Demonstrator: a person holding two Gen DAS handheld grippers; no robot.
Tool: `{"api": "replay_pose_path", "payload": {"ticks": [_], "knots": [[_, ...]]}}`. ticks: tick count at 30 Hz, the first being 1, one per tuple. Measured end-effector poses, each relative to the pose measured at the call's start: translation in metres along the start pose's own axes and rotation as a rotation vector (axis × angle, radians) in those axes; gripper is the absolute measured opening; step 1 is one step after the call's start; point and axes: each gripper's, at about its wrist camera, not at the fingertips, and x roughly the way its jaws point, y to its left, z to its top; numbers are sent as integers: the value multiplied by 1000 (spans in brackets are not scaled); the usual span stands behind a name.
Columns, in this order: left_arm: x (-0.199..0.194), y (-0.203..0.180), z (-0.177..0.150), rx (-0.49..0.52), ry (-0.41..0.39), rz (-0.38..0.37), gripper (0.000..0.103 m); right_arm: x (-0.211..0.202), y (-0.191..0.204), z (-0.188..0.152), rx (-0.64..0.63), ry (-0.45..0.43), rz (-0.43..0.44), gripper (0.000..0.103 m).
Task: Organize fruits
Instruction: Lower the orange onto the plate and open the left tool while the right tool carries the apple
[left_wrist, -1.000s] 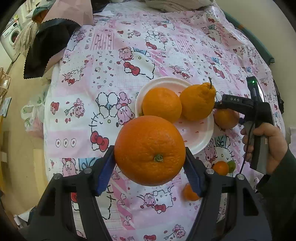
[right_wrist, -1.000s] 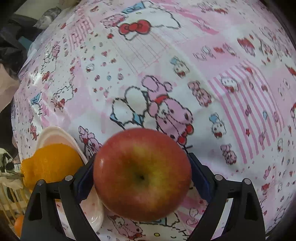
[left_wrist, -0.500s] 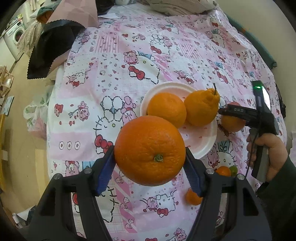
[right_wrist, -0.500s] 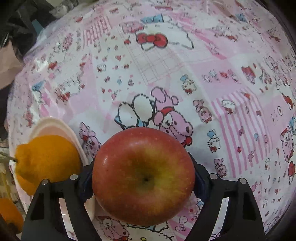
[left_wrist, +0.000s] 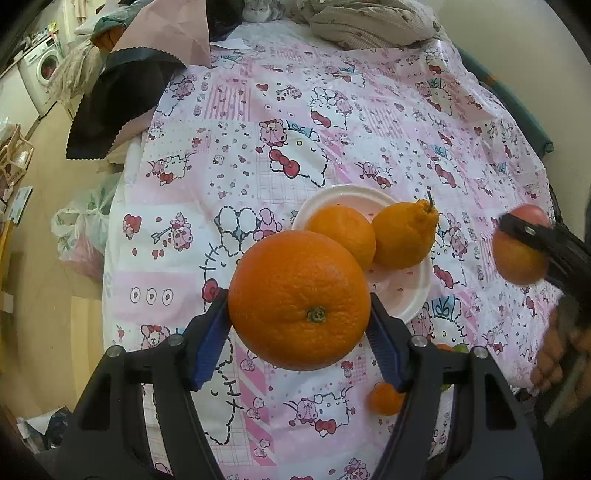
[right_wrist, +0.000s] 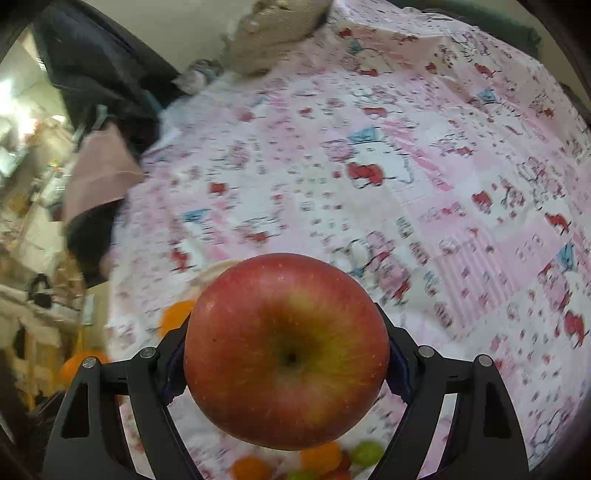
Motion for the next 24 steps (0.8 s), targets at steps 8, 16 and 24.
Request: {"api": "replay_pose_path", "payload": {"ticks": [8, 16, 24], "knots": [[-1, -5, -4, 5, 8, -17, 66, -24, 8, -42, -11, 32, 43, 86], [-1, -11, -4, 30, -5, -4, 66, -3, 25, -50, -70, 79, 58, 86], [7, -2, 44, -18, 12, -18, 66, 9, 33, -46, -66, 105, 65, 86]]}}
